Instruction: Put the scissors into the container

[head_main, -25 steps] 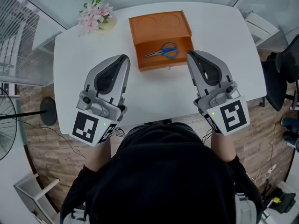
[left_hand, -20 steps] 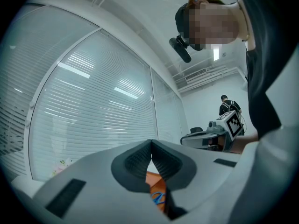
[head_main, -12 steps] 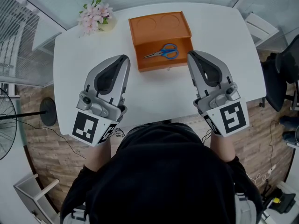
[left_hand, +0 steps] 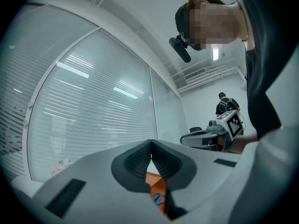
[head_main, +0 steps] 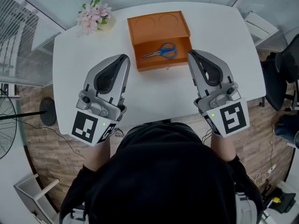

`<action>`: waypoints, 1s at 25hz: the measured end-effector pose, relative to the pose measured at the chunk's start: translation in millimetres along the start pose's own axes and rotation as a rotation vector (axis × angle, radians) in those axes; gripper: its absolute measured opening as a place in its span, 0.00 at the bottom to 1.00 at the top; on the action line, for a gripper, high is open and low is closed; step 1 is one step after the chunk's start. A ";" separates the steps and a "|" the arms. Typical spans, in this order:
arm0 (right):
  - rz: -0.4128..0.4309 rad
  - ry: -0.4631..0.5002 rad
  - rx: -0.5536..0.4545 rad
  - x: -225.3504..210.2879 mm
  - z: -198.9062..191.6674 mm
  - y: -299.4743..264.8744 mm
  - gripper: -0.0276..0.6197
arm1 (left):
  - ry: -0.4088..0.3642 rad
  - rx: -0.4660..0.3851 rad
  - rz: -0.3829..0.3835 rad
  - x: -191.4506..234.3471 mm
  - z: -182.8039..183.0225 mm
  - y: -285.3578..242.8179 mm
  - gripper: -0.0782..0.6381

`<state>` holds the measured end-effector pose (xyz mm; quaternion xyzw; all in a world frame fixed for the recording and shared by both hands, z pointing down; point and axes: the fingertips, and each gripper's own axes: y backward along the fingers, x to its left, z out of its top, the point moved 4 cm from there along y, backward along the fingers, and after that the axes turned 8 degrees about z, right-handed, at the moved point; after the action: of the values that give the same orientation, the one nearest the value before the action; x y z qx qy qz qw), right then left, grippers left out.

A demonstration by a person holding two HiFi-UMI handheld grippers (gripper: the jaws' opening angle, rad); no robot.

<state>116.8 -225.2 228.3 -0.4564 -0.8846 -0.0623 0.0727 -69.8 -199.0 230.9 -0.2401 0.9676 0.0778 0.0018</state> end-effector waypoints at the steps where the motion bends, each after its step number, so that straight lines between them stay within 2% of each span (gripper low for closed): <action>1: 0.001 0.005 0.000 0.0 0.4 0.2 0.05 | -0.001 0.001 -0.001 -0.3 0.0 -0.1 0.13; 6: 0.005 0.028 -0.007 -1.6 1.8 0.3 0.05 | -0.002 0.003 -0.001 0.4 -0.5 -0.4 0.13; 11: -0.004 0.008 0.034 1.1 -1.5 0.9 0.05 | -0.001 0.003 -0.002 1.0 0.0 -1.2 0.13; 25: -0.007 0.007 0.044 1.3 -4.5 -0.2 0.05 | 0.002 0.006 0.009 3.6 -2.4 -0.1 0.13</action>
<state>116.2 -225.1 233.0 -0.4512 -0.8872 -0.0446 0.0853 -72.8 -201.1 233.2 -0.2360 0.9689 0.0744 0.0011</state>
